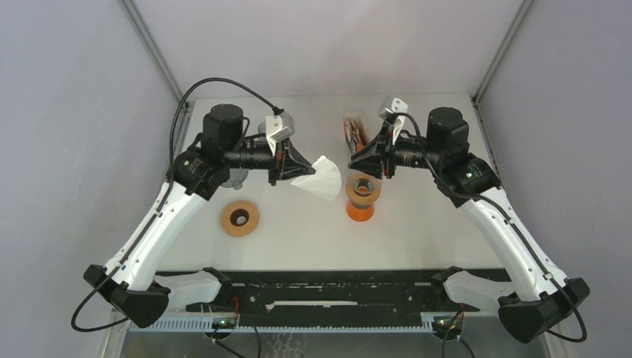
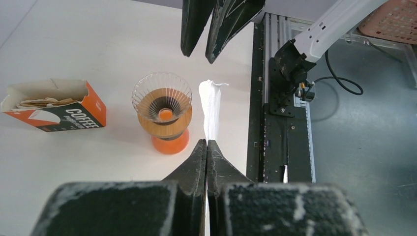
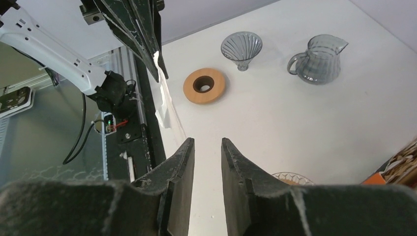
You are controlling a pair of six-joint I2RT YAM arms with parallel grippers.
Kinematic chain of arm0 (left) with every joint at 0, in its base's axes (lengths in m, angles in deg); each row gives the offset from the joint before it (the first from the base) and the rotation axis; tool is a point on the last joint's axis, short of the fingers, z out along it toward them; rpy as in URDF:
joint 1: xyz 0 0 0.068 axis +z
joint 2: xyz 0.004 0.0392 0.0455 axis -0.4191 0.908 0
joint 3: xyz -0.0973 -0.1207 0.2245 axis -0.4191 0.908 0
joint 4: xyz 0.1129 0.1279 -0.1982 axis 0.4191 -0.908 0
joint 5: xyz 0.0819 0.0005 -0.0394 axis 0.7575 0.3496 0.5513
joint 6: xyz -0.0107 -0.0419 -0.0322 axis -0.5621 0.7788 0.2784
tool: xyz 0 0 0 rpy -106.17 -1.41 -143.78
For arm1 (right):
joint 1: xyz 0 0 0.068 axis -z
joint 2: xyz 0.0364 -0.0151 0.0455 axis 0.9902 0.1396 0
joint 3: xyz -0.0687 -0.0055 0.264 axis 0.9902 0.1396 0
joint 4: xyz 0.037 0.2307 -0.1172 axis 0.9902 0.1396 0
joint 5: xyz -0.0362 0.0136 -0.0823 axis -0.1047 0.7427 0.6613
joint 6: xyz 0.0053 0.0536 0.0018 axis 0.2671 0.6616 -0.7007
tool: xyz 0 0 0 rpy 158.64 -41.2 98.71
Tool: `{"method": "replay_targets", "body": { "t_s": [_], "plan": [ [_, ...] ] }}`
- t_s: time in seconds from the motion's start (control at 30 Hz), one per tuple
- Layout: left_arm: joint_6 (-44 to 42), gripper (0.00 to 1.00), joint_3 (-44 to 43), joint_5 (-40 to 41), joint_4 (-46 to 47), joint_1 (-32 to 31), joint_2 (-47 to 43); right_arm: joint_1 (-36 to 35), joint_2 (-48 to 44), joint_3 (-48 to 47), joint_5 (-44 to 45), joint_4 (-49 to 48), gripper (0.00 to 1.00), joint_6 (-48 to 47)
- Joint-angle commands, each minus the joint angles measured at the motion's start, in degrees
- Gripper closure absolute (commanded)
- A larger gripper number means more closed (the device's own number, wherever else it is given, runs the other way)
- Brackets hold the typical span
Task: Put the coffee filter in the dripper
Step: Place the coffee filter in the coffee dripper.
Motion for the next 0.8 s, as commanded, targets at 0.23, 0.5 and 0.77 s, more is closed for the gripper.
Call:
{"method": "replay_targets", "body": {
  "t_s": [0.23, 0.5, 0.77],
  "plan": [
    [-1.2, 1.0, 0.1, -3.7, 0.4, 0.1, -0.4, -3.2, 0.8, 0.2, -0.4, -3.3, 0.65, -1.2],
    [-1.2, 1.0, 0.2, -4.6, 0.4, 0.1, -0.2, -4.4, 1.1, 0.2, -1.4, -5.1, 0.65, -0.4],
    [-1.0, 1.0, 0.1, -5.0, 0.4, 0.1, -0.1, -4.9, 1.3, 0.2, -1.9, -5.3, 0.65, -0.4]
  ]
}}
